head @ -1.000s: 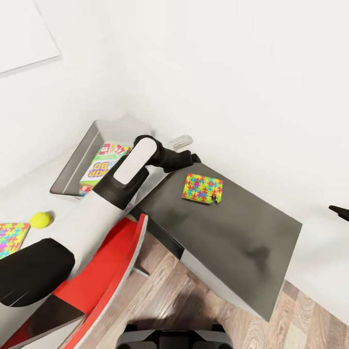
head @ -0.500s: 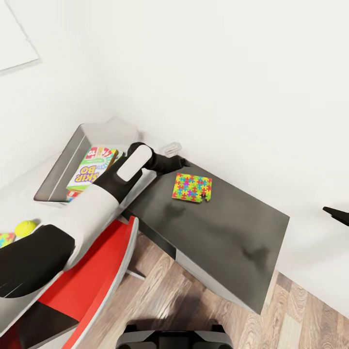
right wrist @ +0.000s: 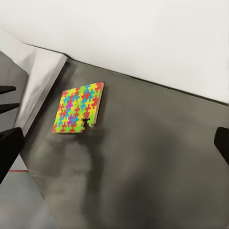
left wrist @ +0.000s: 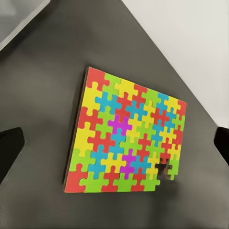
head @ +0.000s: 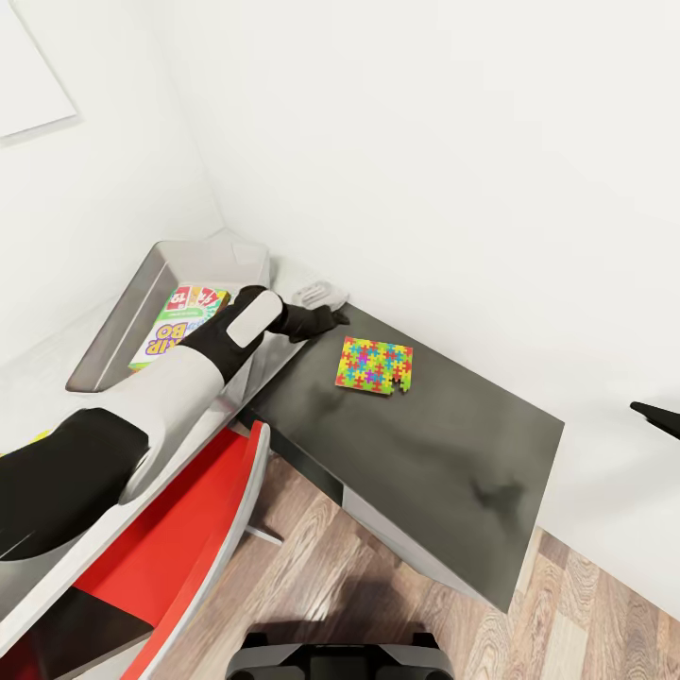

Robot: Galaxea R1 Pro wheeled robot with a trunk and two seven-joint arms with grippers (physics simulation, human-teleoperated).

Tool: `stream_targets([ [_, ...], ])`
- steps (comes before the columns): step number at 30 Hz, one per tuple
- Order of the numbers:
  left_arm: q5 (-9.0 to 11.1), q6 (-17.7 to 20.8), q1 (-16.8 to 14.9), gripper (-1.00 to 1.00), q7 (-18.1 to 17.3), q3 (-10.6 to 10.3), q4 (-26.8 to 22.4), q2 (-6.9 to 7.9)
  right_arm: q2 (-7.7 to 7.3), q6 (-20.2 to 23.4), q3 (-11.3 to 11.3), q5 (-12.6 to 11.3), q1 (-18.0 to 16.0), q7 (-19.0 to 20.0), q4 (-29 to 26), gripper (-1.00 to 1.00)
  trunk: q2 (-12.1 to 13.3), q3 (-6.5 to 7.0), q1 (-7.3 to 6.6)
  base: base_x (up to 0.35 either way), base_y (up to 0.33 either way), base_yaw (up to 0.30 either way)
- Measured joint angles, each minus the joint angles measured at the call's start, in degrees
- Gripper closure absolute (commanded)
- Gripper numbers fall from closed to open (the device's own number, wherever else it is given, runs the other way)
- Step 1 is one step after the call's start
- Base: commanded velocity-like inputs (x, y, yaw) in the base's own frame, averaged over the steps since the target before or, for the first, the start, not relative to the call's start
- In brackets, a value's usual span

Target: Put all the toys in the child's room - the three board games (two on the bed and one on the table), the two jigsaw puzzles on the table, and the tennis ball on the table - inside the toy box on the table in the child's room.

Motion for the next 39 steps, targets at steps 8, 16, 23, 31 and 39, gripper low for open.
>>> stream_targets([
  [8,-0.64,-1.11,-0.34,-1.00,-1.58,0.08,1.42,-0.22,-0.04,0.00,-0.23,-0.19,0.00,0.01,-0.01,-1.00,0.00,-0.27,0.00,0.000,0.000,0.000],
  [16,-0.50,-1.31,-0.61,-1.00,-2.00,0.13,1.54,-0.55,0.00,0.00,-0.27,-0.25,0.00,0.01,-0.01,-1.00,0.00,-0.91,0.00,0.000,0.000,0.000],
  [23,-0.32,-1.14,-1.17,-1.00,-2.07,0.13,1.21,-0.79,0.01,0.00,-0.27,-0.26,0.00,0.01,-0.01,-1.00,0.00,-1.54,0.00,0.000,0.000,0.000],
  [31,-0.21,-0.81,-2.32,-1.00,-2.05,0.19,1.05,-1.60,0.01,0.00,-0.28,-0.26,0.00,0.01,-0.01,-1.00,0.00,-2.28,0.00,0.000,0.000,0.000],
  [39,0.96,-0.60,-3.75,-1.00,-1.97,0.23,1.04,-1.81,0.02,0.00,-0.28,-0.26,0.00,0.01,-0.01,-1.00,0.00,-3.02,0.00,0.000,0.000,0.000],
])
